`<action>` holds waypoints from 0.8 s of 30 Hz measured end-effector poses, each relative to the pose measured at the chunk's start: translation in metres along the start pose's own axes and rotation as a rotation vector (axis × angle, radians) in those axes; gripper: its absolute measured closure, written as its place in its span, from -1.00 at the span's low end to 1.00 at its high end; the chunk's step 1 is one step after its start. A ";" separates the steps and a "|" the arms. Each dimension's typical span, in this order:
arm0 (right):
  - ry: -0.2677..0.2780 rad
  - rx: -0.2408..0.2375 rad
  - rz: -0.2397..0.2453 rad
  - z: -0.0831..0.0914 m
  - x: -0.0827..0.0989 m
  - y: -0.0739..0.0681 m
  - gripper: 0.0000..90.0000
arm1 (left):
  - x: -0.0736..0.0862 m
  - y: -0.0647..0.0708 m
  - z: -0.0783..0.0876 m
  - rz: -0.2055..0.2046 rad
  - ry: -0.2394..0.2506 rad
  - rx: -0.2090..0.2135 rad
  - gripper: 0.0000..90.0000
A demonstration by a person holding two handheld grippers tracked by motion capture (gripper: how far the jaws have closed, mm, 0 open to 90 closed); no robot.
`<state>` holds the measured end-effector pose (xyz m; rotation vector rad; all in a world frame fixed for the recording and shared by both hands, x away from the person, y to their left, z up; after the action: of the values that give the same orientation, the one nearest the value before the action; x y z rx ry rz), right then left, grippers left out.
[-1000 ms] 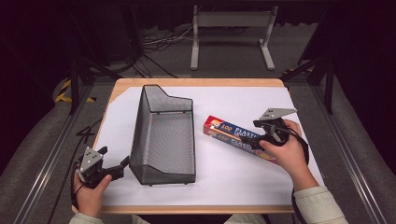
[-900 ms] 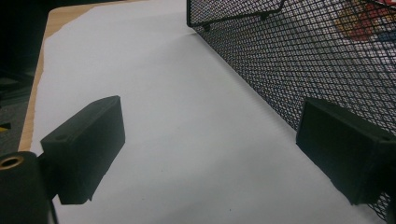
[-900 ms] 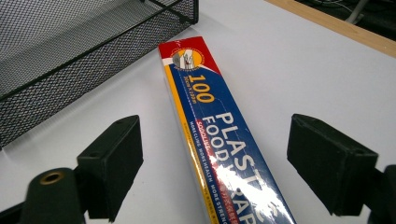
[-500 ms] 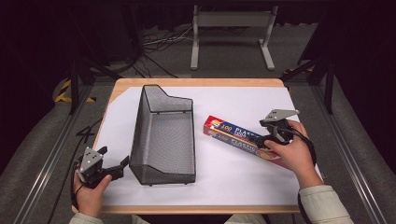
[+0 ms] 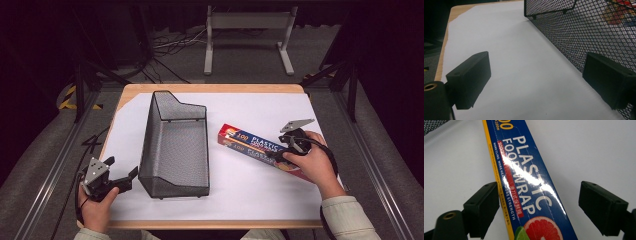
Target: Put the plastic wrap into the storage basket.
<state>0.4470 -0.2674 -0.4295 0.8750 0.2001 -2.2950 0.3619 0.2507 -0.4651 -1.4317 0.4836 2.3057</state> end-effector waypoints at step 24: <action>-0.216 -0.071 0.103 -0.030 -0.001 -0.006 -0.70 | 0.002 0.000 0.001 -0.001 -0.004 -0.004 -0.80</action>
<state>0.4596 -0.2518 -0.4522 0.5835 0.1366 -2.2512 0.3609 0.2516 -0.4663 -1.4290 0.4772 2.3092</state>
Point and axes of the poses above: each handheld gripper's, and its own axes: z roughly backward along the jaws, x roughly out of its underside, y roughly to its right, the point moved 5 cm from there along -z, roughly forward along the jaws, and after that the axes turned 5 degrees about x, right-handed, at the moved point
